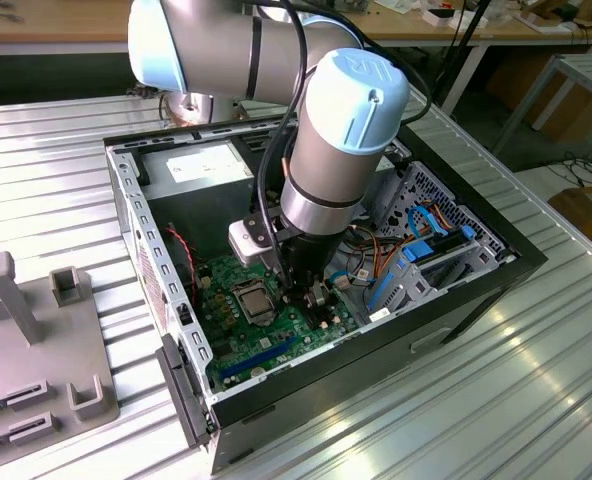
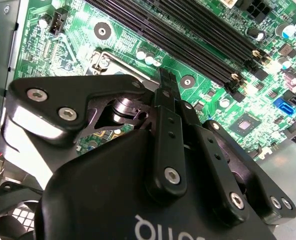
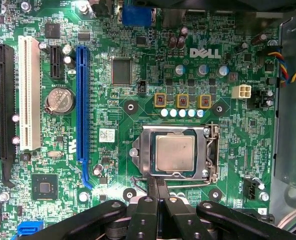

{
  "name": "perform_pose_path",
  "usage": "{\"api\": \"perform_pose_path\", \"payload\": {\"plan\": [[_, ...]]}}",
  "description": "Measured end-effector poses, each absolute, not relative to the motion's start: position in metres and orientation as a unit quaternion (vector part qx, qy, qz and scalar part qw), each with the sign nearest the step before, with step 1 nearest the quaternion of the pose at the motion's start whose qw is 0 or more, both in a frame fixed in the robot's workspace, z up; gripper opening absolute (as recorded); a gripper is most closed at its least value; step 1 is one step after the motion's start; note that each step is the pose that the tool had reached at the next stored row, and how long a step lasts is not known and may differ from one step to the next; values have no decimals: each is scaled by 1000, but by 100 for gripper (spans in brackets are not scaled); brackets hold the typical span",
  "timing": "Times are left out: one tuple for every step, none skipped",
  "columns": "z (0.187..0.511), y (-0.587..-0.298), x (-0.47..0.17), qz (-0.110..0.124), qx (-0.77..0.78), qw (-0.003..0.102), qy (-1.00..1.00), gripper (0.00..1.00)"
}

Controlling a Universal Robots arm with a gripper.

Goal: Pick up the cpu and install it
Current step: 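Install the first cpu locking lever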

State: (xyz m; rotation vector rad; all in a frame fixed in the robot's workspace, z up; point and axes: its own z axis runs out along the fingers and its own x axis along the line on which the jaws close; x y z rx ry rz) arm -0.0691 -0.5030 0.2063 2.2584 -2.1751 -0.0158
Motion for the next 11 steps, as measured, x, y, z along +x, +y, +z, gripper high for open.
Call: {"api": "perform_pose_path", "payload": {"plan": [[206, -503, -69, -5, 721, 3, -693, 11], [206, -503, -69, -5, 721, 3, -693, 11], [206, -503, -69, -5, 721, 3, -693, 11], [206, -503, -69, -5, 722, 3, -692, 11], [206, -503, -69, -5, 722, 3, -692, 11], [206, -503, -69, -5, 722, 3, -691, 11], [206, -503, -69, -5, 723, 3, -691, 11], [206, -503, -69, -5, 723, 3, -691, 11], [205, -503, -69, -5, 724, 3, -690, 11], [205, -503, -69, -5, 724, 3, -690, 11], [205, -503, -69, -5, 724, 3, -690, 11]]}}
